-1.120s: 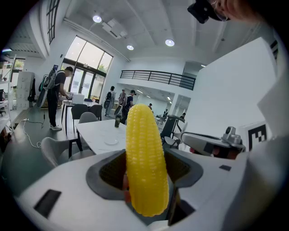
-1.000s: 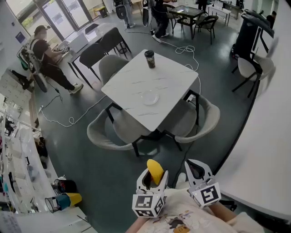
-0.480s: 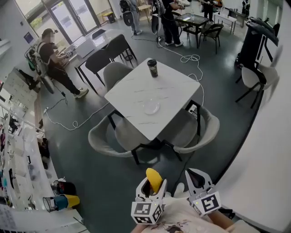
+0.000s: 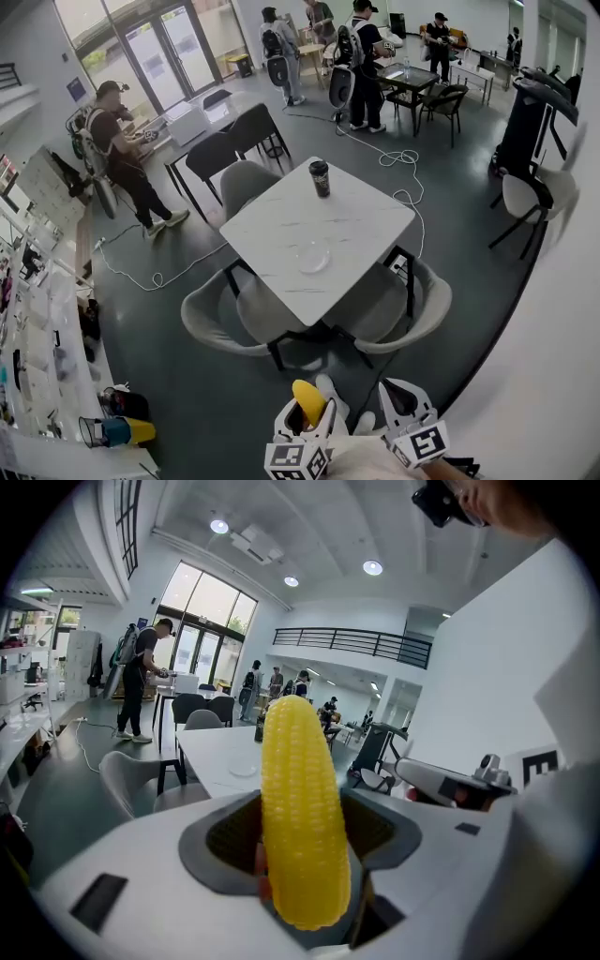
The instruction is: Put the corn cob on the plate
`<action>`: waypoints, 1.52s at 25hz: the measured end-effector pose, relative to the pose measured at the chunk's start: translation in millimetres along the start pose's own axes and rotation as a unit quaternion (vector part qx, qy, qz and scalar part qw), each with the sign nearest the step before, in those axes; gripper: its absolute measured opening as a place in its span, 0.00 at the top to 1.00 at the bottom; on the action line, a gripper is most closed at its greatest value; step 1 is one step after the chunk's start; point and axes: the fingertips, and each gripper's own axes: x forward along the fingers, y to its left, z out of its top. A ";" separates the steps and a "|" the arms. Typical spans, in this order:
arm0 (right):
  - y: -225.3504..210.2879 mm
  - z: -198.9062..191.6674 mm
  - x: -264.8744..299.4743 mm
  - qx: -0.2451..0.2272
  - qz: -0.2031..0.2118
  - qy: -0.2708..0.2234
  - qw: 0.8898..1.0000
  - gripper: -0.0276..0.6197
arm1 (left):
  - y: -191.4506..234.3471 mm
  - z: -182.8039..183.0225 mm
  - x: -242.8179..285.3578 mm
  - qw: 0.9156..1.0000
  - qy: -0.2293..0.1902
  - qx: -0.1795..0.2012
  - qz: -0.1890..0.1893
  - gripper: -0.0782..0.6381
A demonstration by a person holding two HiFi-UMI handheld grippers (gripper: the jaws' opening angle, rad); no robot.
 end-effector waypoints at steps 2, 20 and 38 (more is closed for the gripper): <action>-3.5 -1.0 12.6 -0.004 0.000 0.003 1.000 0.95 | 6.6 4.3 12.6 1.000 0.001 0.000 -0.002 0.53; -31.2 23.7 224.8 -0.003 -0.007 0.033 0.999 0.95 | 107.9 121.1 166.8 0.998 0.012 -0.008 -0.061 0.53; -49.1 20.9 334.3 0.019 -0.045 0.060 0.997 0.95 | 193.4 162.5 245.3 0.995 0.052 -0.019 -0.078 0.53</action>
